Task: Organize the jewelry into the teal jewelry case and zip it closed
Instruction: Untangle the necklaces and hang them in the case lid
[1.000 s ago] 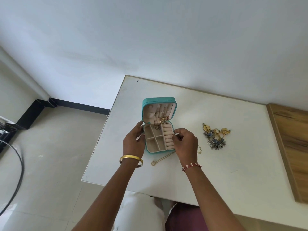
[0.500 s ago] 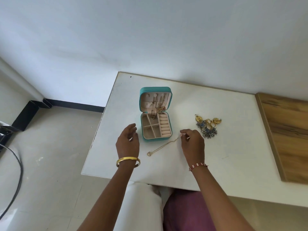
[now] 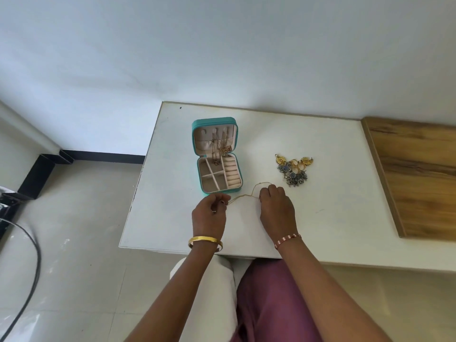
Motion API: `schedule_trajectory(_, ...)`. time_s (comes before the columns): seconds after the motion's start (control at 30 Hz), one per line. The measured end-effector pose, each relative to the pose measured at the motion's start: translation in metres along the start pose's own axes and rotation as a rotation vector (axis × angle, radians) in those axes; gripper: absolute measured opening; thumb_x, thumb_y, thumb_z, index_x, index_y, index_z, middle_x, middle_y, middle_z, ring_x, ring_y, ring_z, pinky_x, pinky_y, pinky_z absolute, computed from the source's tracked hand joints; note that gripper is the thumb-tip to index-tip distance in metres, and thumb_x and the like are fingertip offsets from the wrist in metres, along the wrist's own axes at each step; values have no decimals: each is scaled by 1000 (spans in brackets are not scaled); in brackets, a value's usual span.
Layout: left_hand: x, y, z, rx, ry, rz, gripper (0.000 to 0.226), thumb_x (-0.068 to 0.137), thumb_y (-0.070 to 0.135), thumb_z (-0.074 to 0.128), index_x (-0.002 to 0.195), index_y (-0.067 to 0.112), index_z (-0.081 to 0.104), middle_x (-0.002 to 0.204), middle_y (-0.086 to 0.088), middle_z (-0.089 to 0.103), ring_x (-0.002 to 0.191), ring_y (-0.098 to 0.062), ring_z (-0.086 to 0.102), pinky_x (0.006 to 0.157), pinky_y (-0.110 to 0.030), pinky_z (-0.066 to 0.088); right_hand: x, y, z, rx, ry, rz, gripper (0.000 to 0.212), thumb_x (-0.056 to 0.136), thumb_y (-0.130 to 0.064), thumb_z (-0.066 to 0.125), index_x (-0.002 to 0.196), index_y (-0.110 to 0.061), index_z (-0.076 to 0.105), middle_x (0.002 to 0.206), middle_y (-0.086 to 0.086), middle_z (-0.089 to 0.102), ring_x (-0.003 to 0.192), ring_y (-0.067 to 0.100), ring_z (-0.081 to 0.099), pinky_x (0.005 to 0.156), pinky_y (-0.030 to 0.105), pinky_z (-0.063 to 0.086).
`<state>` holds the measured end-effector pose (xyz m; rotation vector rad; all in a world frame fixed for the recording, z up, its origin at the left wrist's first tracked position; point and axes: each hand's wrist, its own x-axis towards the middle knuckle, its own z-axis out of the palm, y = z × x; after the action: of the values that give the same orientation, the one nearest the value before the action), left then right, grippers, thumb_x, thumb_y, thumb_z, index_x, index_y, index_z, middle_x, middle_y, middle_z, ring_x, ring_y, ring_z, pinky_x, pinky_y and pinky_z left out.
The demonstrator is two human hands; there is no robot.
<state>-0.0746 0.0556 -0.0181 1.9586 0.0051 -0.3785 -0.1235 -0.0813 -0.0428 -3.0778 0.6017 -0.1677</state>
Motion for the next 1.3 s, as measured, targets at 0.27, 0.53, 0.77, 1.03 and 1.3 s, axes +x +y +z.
schedule_trajectory(0.27, -18, 19, 9, 107, -122, 135, 28, 89, 4, 50, 112, 11, 62, 114, -3, 64, 98, -11, 56, 88, -17, 42, -4, 7, -13, 464, -174, 152, 13, 90, -6, 42, 94, -6, 54, 97, 12, 53, 93, 29, 47, 77, 35, 35)
schedule_trajectory(0.53, -40, 65, -3, 209, -283, 332, 31, 86, 2, 51, 113, 13, 62, 97, -4, 70, 80, -5, 58, 69, 4, 36, -6, 4, -111, 943, -386, 82, 12, 95, -9, 41, 87, -10, 49, 81, 3, 54, 79, 18, 48, 66, 23, 37)
schedule_trajectory(0.77, -65, 103, -34, 98, -208, 378, 19, 89, 9, 52, 96, 5, 69, 78, -1, 64, 71, -6, 56, 62, 3, 37, -19, 8, -185, 1070, -414, 27, 23, 97, -9, 37, 78, -17, 50, 76, -2, 57, 80, 15, 51, 65, 22, 38)
schedule_trajectory(1.03, -107, 134, -62, -522, -257, 186, 31, 91, 7, 48, 65, 13, 64, 47, 5, 59, 46, -8, 56, 61, -25, 51, -45, 4, -230, 1514, -483, -96, 30, 99, -9, 29, 76, -12, 49, 74, 6, 55, 72, 16, 53, 67, 26, 41)
schedule_trajectory(1.3, -118, 146, -82, -749, -412, -32, 24, 89, 13, 46, 67, 11, 54, 43, 5, 44, 34, -8, 33, 44, -17, 32, -61, -1, -248, 1752, -490, -39, 39, 97, -25, 39, 59, -14, 37, 53, 0, 49, 62, 22, 48, 71, 32, 45)
